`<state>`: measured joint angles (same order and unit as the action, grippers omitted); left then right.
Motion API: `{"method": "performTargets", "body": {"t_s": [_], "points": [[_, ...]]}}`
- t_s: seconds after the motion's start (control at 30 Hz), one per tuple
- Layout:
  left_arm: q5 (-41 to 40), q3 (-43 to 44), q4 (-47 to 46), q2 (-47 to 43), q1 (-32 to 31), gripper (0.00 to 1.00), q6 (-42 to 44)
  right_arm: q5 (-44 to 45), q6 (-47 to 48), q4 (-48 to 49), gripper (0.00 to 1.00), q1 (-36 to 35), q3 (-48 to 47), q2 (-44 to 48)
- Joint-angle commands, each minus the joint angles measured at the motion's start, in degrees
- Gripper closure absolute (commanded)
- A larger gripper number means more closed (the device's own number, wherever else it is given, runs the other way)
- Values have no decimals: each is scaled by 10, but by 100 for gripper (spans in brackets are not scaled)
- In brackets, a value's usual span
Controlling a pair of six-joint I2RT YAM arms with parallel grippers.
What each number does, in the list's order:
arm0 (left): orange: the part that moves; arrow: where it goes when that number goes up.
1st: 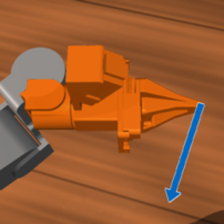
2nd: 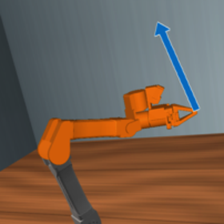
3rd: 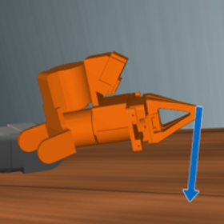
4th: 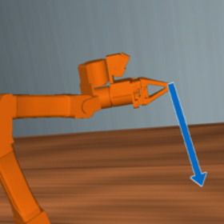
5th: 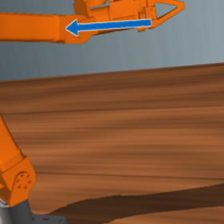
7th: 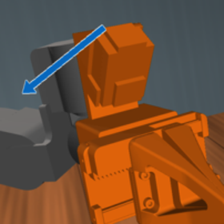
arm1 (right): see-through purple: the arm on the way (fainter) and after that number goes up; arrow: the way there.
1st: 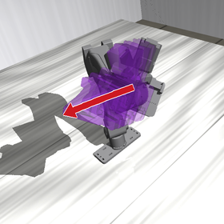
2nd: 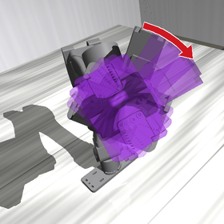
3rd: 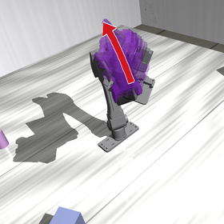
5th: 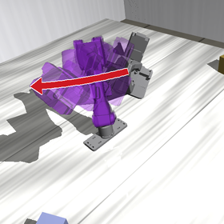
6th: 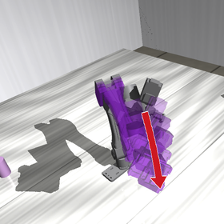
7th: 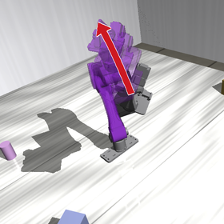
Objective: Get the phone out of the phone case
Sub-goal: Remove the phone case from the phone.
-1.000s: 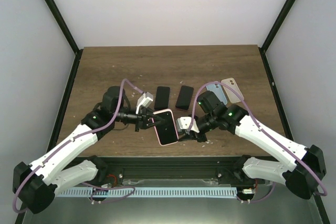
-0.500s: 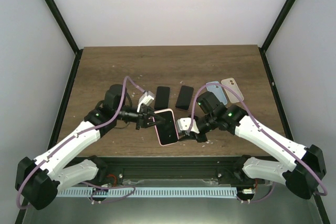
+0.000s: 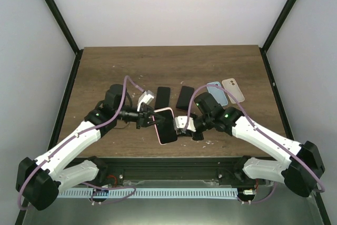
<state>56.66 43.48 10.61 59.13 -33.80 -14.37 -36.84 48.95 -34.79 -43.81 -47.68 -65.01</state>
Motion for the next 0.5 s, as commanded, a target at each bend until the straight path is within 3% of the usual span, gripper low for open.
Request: {"method": "performTargets", "body": {"t_s": [0.0, 0.1, 0.17, 0.47], "points": [[97, 11, -44, -9, -13, 100, -25, 29, -67, 123, 72, 12, -3, -16], [96, 9, -45, -10, -13, 100, -24, -21, -121, 133, 55, 35, -17, -30], [93, 9, -44, -11, -13, 100, -22, -73, -155, 128, 50, 49, -36, -44], [80, 8, -37, -15, -13, 100, -13, -229, -262, 116, 48, 58, -82, -106]]}}
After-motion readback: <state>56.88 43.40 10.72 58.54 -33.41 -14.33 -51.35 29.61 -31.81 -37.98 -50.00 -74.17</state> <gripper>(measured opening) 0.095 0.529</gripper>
